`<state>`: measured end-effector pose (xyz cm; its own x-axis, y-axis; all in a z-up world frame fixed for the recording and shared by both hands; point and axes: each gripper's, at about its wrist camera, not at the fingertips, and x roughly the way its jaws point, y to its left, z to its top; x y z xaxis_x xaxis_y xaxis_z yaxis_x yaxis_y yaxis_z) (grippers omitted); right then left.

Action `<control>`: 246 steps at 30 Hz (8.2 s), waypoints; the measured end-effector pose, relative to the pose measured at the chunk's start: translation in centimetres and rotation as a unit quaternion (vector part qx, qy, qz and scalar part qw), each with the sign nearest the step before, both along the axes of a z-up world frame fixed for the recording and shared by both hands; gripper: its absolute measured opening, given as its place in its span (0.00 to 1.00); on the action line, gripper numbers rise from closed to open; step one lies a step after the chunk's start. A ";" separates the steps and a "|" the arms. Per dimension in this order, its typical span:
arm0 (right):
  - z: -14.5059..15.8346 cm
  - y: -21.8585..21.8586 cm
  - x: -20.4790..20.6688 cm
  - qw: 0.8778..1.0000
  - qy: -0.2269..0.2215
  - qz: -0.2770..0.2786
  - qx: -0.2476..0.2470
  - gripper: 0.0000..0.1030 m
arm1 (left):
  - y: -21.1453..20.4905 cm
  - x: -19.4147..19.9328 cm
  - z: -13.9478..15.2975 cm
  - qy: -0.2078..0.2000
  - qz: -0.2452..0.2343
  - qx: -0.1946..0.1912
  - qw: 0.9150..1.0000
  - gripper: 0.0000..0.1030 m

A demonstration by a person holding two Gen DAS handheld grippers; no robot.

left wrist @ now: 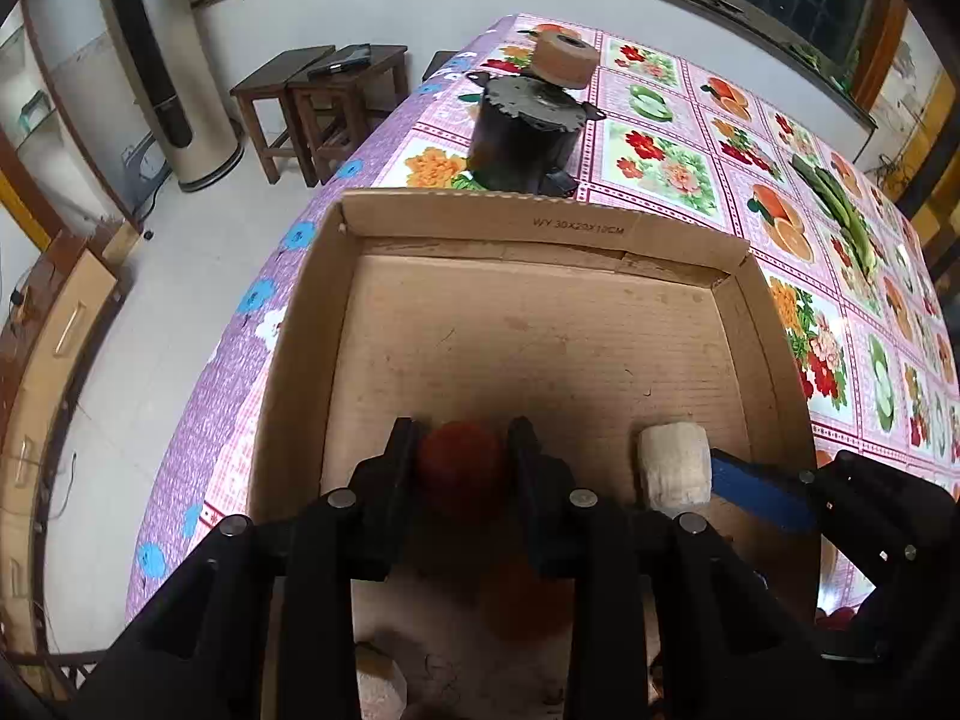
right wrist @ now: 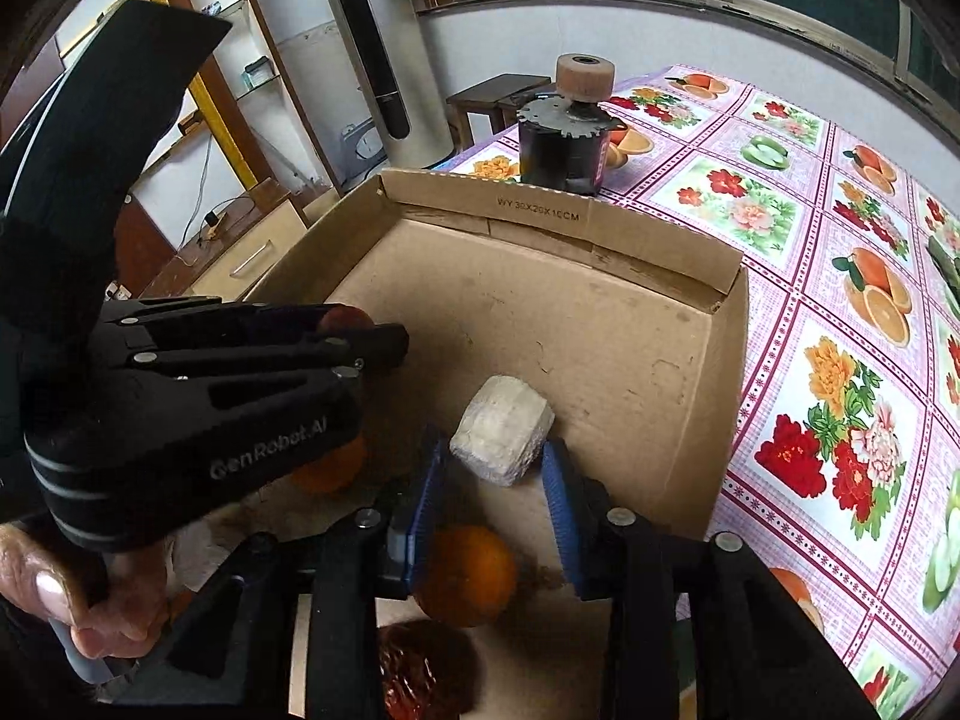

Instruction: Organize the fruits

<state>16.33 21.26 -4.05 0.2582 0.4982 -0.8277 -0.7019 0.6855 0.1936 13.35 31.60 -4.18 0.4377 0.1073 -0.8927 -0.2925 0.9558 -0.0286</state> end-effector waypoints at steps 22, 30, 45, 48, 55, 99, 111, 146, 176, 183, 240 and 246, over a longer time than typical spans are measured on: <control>5.9 -9.8 -5.6 0.996 -0.040 -0.050 0.056 0.46 | -3.9 -7.1 5.3 -0.091 -0.018 -0.008 0.996 0.50; 6.1 -14.8 -7.3 0.994 -0.042 -0.088 0.053 0.50 | -7.0 -9.0 6.2 -0.101 -0.049 -0.023 0.993 0.50; 4.1 -22.3 -9.4 0.988 -0.029 -0.147 0.042 0.50 | -12.5 -10.6 6.9 -0.102 -0.104 -0.035 0.989 0.50; 3.7 -23.3 -9.9 0.987 -0.025 -0.155 0.041 0.50 | -13.2 -10.5 6.9 -0.100 -0.110 -0.040 0.988 0.50; 2.4 -23.4 -10.8 0.990 -0.017 -0.138 0.017 0.50 | -15.8 -10.3 6.3 -0.087 -0.134 -0.054 0.986 0.50; 2.1 -26.9 -12.1 0.986 -0.029 -0.166 0.011 0.32 | -22.9 -9.9 2.2 -0.046 -0.204 0.012 0.978 0.25; 3.3 -25.0 -12.4 0.988 -0.039 -0.150 0.014 0.32 | -21.3 -11.7 3.7 -0.071 -0.187 0.024 0.979 0.26; 5.8 -13.9 -9.8 0.995 -0.068 -0.064 0.032 0.32 | -12.2 -12.3 5.2 -0.097 -0.113 0.025 0.989 0.26; 1.3 -0.2 6.4 0.998 -0.003 -0.053 0.025 0.32 | -0.1 -0.2 1.2 -0.017 -0.008 -0.006 1.000 0.26; -0.3 1.2 7.2 0.999 0.005 -0.041 -0.002 0.32 | 0.1 0.8 0.0 0.004 -0.005 -0.003 1.000 0.26; 3.7 -10.1 -15.0 0.940 -0.129 0.315 -0.038 0.88 | -10.9 -23.6 4.5 -0.109 0.013 0.107 0.988 0.70; 3.6 -9.9 -15.5 0.937 -0.145 0.313 -0.048 0.88 | -11.0 -24.0 4.7 -0.110 0.010 0.108 0.988 0.70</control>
<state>0.81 11.33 -0.42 0.1610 0.5548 -0.8162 -0.9860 0.1260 -0.1088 -10.63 20.61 0.55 0.6153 0.2947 -0.7312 -0.3204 0.9409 0.1096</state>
